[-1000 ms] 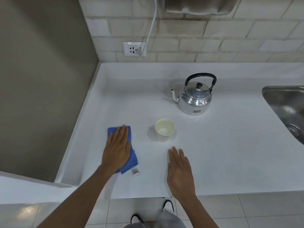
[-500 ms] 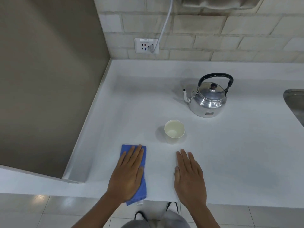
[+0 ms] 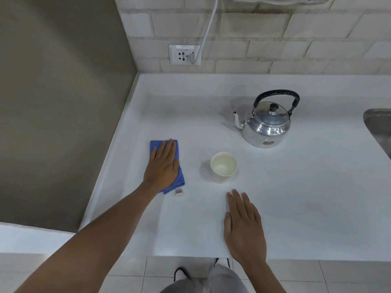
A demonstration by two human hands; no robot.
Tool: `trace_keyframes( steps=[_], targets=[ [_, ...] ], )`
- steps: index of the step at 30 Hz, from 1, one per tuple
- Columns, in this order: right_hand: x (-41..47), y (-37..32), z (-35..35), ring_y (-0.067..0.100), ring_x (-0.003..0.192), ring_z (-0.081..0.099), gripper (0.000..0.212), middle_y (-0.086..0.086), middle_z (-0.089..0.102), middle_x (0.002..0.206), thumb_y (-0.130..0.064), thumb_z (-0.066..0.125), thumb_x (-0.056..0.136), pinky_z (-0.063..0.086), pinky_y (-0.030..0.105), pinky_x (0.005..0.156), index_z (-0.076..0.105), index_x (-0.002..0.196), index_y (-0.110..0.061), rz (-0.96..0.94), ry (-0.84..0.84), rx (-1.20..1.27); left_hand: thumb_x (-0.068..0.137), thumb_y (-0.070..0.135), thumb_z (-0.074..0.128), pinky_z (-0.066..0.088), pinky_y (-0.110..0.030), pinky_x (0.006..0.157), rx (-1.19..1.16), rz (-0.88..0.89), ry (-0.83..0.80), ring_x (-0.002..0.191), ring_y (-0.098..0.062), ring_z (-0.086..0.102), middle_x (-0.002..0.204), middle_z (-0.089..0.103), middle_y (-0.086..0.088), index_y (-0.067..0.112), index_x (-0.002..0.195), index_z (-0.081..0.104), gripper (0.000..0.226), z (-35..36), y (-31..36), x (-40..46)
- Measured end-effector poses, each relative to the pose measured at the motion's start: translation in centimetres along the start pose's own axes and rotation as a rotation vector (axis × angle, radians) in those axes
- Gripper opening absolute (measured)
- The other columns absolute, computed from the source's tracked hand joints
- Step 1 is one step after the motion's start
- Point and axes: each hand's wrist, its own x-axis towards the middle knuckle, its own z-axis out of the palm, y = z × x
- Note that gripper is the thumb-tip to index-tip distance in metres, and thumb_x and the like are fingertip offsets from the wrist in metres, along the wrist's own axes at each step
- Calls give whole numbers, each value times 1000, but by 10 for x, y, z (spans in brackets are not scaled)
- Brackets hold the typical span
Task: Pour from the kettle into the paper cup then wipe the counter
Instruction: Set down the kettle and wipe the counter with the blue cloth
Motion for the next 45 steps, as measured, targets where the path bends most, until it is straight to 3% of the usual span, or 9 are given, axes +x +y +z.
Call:
trace_keyframes(
  steps=[10, 16, 18, 23, 25, 32, 36, 42, 45],
  targets=[
    [-1, 2, 2, 20, 150, 19, 55, -2, 28, 161, -33, 23, 101, 24, 39, 120, 30, 154, -19, -6, -10, -15, 103, 32, 24, 28, -51, 121, -59, 171, 13, 150, -32, 31, 164, 29, -13, 2, 156, 29, 62, 10, 47, -92],
    [-1, 1, 2, 17, 151, 16, 56, -4, 25, 162, -33, 24, 100, 16, 36, 121, 28, 154, -21, 5, -18, -7, 107, 33, 20, 6, -45, 126, 50, -29, -24, 157, -28, 3, 170, 0, -10, 5, 160, -3, 64, 6, 53, -10],
    [-1, 2, 2, 17, 151, 16, 56, -5, 25, 162, -32, 26, 100, 14, 35, 121, 28, 154, -21, 3, -15, -1, 107, 32, 20, 4, -44, 126, 78, 14, -35, 157, -28, 2, 170, -1, -9, 6, 160, -4, 64, 6, 55, -3],
    [-1, 3, 3, 17, 150, 18, 55, -4, 28, 161, -31, 27, 100, 16, 35, 120, 31, 153, -21, 1, 4, 12, 102, 27, 23, 24, -49, 123, -46, 312, 46, 150, -32, 31, 163, 31, -11, 4, 156, 31, 59, 6, 49, -55],
    [-1, 3, 3, 18, 150, 19, 55, -4, 29, 160, -31, 27, 99, 17, 35, 119, 32, 153, -21, 0, 13, 24, 105, 25, 25, 23, -48, 124, -72, 350, 67, 152, -27, 29, 164, 31, -7, 6, 156, 32, 55, 13, 33, -78],
    [-1, 1, 1, 18, 150, 18, 55, -4, 28, 161, -32, 25, 100, 17, 36, 119, 32, 153, -21, -1, 5, 10, 97, 30, 17, 26, -53, 122, -76, 87, 48, 150, -34, 31, 163, 32, -10, 6, 155, 33, 65, -4, 32, -46],
    [-2, 2, 0, 18, 150, 21, 55, -3, 29, 160, -31, 26, 99, 17, 36, 120, 33, 153, -20, 0, 8, 24, 98, 27, 21, 20, -50, 123, -62, 186, 71, 152, -31, 26, 164, 29, -10, 6, 157, 30, 63, 10, 65, -74],
    [-6, 1, -11, 5, 148, 19, 53, -9, 32, 158, -27, 34, 100, 22, 31, 120, 34, 152, -20, 37, 56, 315, 106, 29, 20, 24, -50, 120, -347, 218, 5, 149, -29, 34, 161, 35, -11, 5, 153, 39, 56, 20, 121, -158],
    [-13, -6, -19, 6, 143, 33, 49, -12, 40, 152, -24, 41, 98, 31, 29, 116, 44, 147, -17, 92, 180, 496, 111, 24, 17, 1, -33, 126, -673, 178, -46, 155, -14, 16, 167, 9, 7, 18, 158, 11, 48, 15, 136, -150]
  ],
)
